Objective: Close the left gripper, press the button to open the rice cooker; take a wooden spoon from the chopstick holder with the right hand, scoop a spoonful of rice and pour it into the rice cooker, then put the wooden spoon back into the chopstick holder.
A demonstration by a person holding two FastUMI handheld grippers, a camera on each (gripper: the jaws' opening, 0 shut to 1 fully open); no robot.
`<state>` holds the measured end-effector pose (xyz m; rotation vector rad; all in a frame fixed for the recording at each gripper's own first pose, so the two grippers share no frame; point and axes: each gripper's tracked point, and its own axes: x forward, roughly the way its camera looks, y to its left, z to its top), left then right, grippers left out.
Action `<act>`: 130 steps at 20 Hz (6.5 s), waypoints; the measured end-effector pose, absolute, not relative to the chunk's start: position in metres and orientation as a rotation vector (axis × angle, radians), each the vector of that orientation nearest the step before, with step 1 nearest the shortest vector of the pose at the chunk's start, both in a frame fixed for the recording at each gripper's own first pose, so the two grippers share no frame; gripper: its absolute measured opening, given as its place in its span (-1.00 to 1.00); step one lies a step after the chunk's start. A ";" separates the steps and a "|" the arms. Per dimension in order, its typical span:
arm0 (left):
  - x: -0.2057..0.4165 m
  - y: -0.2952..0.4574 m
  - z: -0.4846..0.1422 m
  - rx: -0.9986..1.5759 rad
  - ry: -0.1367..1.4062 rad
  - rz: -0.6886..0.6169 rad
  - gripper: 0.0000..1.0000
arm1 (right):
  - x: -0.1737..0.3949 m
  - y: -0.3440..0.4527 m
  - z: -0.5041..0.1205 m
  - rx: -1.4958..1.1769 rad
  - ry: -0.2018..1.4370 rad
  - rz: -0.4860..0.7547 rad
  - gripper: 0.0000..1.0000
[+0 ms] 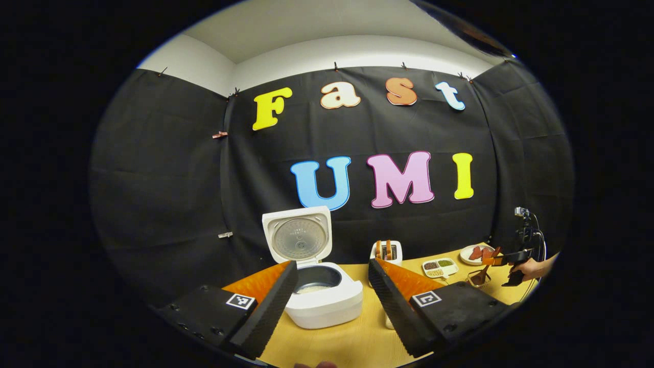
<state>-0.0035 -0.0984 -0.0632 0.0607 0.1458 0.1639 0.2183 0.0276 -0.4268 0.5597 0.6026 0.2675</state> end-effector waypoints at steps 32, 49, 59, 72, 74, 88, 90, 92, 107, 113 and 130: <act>-0.003 -0.024 -0.070 -0.005 0.109 0.048 0.92 | 0.160 0.139 -0.245 0.444 0.435 0.446 -0.66; -0.004 0.027 -0.098 -0.049 0.136 0.049 0.92 | 0.113 0.305 -0.376 0.005 0.792 0.474 -0.65; -0.003 0.054 -0.107 -0.048 0.148 0.079 0.92 | 0.127 0.306 -0.385 0.700 0.889 0.316 -0.65; 0.002 0.042 -0.102 -0.050 0.139 0.054 0.92 | 0.154 0.212 -0.341 1.107 0.726 0.154 -0.66; 0.001 0.039 -0.101 -0.050 0.140 0.051 0.92 | 0.155 0.202 -0.336 1.137 0.719 0.143 -0.66; -0.007 0.053 -0.101 -0.062 0.141 0.070 0.92 | 0.177 0.259 -0.196 1.343 0.705 0.342 -0.66; -0.012 0.062 -0.102 -0.060 0.141 0.083 0.92 | 0.177 0.284 -0.175 1.350 0.727 0.383 -0.66; -0.014 0.072 -0.104 -0.058 0.141 0.101 0.92 | 0.185 0.312 -0.154 1.368 0.720 0.427 -0.66; -0.031 0.133 -0.124 -0.091 0.167 0.222 0.92 | 0.235 0.502 -0.094 1.105 0.629 0.574 -0.67; -0.042 0.150 -0.137 -0.111 0.185 0.263 0.92 | 0.249 0.530 -0.125 0.831 0.577 0.575 -0.67; -0.052 0.173 -0.144 -0.099 0.200 0.313 0.92 | 0.231 0.586 -0.071 0.175 0.206 0.833 -0.67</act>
